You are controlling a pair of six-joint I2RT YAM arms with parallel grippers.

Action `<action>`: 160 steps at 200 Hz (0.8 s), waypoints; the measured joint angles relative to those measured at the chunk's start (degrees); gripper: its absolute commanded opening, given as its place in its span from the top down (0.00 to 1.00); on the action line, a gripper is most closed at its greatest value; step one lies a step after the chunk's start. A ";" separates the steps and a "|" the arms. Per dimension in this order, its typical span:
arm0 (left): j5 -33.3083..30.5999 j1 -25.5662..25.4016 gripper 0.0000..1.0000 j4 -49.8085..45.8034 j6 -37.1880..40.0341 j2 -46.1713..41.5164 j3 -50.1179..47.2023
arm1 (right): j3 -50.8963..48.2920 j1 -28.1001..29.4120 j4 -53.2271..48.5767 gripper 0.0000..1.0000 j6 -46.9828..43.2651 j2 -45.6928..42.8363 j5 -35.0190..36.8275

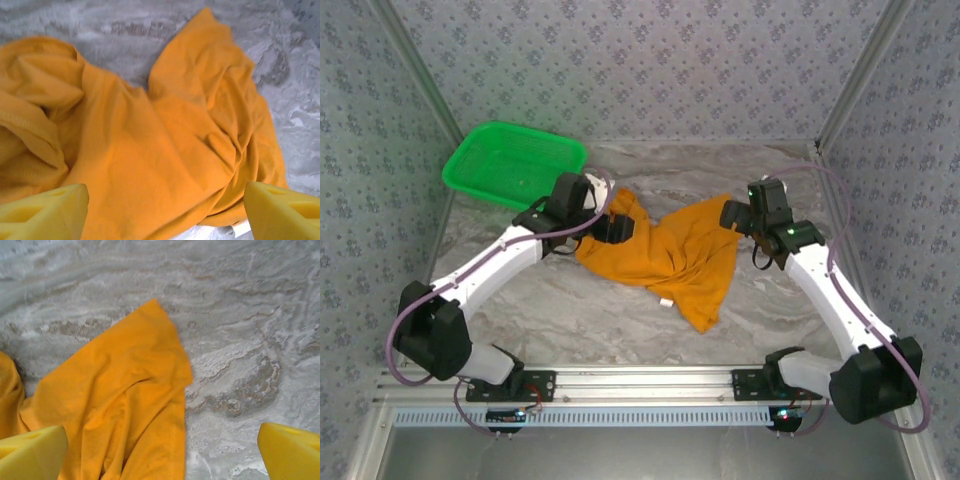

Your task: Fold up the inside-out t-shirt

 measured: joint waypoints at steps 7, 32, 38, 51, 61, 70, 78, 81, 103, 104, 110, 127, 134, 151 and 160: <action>-0.68 0.00 0.19 -0.66 -0.15 -0.28 -0.20 | 0.28 0.02 -0.20 0.02 -0.72 1.66 -1.57; -4.42 0.00 0.18 -1.53 -0.24 -0.20 0.11 | 4.11 1.53 -1.33 0.07 -2.34 10.43 -7.52; -5.49 0.00 0.18 -1.86 -0.52 0.31 0.28 | 5.55 2.27 -1.53 0.09 -2.51 12.96 -8.52; -8.13 0.00 0.18 -2.36 -1.99 2.43 0.85 | 8.55 4.07 -2.43 0.10 -1.97 18.32 -9.18; -9.99 0.00 0.14 -2.47 -3.52 4.70 1.11 | 9.94 5.27 -2.84 0.10 -0.74 21.62 -9.29; -11.37 0.00 0.04 -2.62 -4.83 7.15 1.11 | 10.05 6.01 -3.28 0.08 0.72 23.69 -9.29; -12.26 0.02 0.02 -2.73 -6.25 9.29 1.11 | 9.64 6.27 -4.04 0.06 2.29 24.96 -9.18; -12.66 0.02 0.02 -2.75 -7.30 10.12 1.11 | 9.33 6.32 -4.02 0.06 2.51 25.18 -9.16; -14.80 -0.04 0.09 -2.08 -10.49 15.63 1.05 | 2.67 5.97 -3.74 0.14 7.26 25.00 -9.16; -14.91 -0.07 0.11 -1.99 -10.71 15.80 1.03 | 2.25 5.95 -3.72 0.16 7.43 24.94 -9.20; -15.54 -0.20 0.21 -1.25 -11.54 17.00 1.01 | -0.13 5.75 -3.56 0.26 8.55 24.79 -9.66; -16.33 -0.68 0.59 0.76 -12.74 19.65 1.01 | -4.79 5.25 -2.38 0.58 11.10 24.68 -12.00; -16.28 -0.90 0.72 1.66 -12.79 20.50 1.03 | -6.03 5.05 -1.46 0.76 11.63 24.59 -12.70; -15.45 -1.14 1.00 2.21 -11.91 22.27 1.92 | -8.15 4.31 1.77 1.00 12.94 22.36 -14.21; -14.95 -1.14 1.00 1.75 -11.15 22.53 2.97 | -8.83 3.19 3.04 1.00 13.94 20.74 -15.37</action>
